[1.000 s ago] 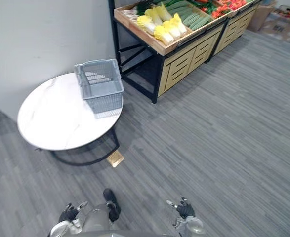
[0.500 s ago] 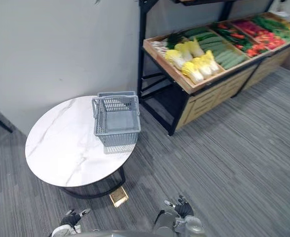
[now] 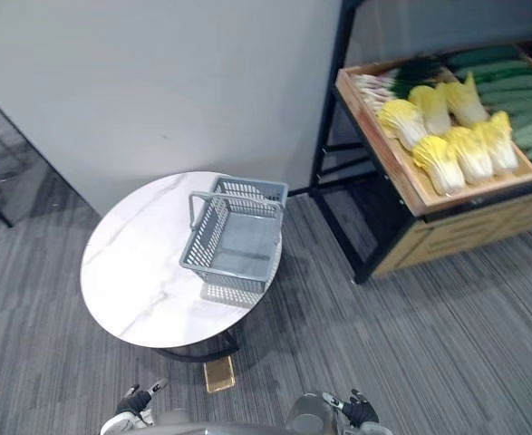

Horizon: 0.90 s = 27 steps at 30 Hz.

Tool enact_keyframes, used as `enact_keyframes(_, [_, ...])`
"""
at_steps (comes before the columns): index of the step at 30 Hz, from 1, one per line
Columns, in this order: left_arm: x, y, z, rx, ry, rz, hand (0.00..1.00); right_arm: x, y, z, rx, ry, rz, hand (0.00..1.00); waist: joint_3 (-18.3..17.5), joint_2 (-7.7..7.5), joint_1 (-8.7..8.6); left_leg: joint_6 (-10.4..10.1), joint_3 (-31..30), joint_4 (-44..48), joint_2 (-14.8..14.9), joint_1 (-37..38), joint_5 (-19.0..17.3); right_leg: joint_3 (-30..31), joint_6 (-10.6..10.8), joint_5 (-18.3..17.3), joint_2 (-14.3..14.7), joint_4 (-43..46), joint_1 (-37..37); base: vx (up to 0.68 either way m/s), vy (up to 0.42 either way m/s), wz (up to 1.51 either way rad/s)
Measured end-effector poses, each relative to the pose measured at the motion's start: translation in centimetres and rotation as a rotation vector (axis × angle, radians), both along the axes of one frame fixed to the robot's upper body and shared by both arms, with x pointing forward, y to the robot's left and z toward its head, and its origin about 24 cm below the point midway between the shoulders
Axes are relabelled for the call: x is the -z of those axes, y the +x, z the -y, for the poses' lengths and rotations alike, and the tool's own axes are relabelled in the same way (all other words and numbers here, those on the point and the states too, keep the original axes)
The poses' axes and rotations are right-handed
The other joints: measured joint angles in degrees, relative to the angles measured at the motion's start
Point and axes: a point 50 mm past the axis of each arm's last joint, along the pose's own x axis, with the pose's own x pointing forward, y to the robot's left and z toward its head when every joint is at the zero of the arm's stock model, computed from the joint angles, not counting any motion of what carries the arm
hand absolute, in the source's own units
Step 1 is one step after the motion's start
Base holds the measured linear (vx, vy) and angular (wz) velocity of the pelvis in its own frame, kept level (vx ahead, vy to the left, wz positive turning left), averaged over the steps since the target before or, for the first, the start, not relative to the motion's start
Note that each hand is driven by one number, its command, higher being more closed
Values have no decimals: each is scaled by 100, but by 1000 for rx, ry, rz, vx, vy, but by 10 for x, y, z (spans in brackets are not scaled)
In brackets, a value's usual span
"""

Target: Pick vegetable in the basket

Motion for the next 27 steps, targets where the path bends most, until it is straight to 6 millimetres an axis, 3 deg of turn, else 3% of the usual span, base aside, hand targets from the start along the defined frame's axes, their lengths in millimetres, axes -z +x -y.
enact_keyframes(2, [0,1,0,-3,-1,3,0,0,3,-1,-4,2,7,0,-8,24,12,93,669,38,191,-73,158,-151,-119,119,91,-378,185,219,-135,32])
enact_keyframes(4, [0,1,0,-4,2,3,0,-2,11,-1,-11,-5,27,0,3,6,6,24,1248,-106,70,-124,-362,-184,-186,240,94,-607,212,124,-23,7])
enact_keyframes(5, [0,2,1,-2,2,2,0,-3,14,1,-1,-12,37,0,9,-4,-8,33,1486,-471,-203,-107,-542,-209,-156,269,65,-674,223,82,60,5])
enact_keyframes(6, [0,1,2,-2,-1,-1,0,-3,14,1,10,-13,38,0,21,18,-8,143,1564,-1003,-456,-76,-454,-242,-147,274,78,-675,236,78,83,6])
enact_keyframes(8, [0,1,2,-2,-2,-5,0,-3,14,1,20,-15,38,0,5,67,-12,351,1634,-1612,-669,98,-240,-283,-57,329,182,-785,302,84,115,15])
enact_keyframes(12, [-2,5,-3,0,14,12,0,-4,19,-1,28,-18,56,0,72,-26,0,352,1514,-2194,-887,114,-240,-303,100,580,247,-1208,259,25,96,8])
enact_keyframes(15, [-2,4,-6,44,44,-2,0,-6,18,6,-9,-84,38,0,84,33,-11,352,1531,-2421,-990,205,-240,-269,145,641,247,-1248,238,-36,56,-7])
enact_keyframes(18, [-2,3,-7,76,62,-17,0,-17,29,28,-89,-208,67,0,85,125,-8,352,1552,-2664,-993,163,-246,-115,131,736,291,-1229,-34,-74,38,-23])
enact_keyframes(22, [-3,0,-14,142,99,-35,0,-64,67,65,-348,-477,238,0,112,88,-16,411,1700,-2665,-987,145,-338,177,139,753,313,-1141,-297,-63,10,-32])
enact_keyframes(24, [-2,-6,-17,188,111,-54,0,-120,99,82,-556,-697,413,0,110,85,-72,409,1717,-2665,-991,26,-386,356,135,828,326,-1136,-538,-60,5,-39])
enact_keyframes(27, [-2,-10,-19,253,108,-68,0,-175,123,90,-708,-888,552,0,136,31,-155,409,1718,-2665,-1001,-29,-387,440,120,902,359,-1143,-649,-27,-18,-13])
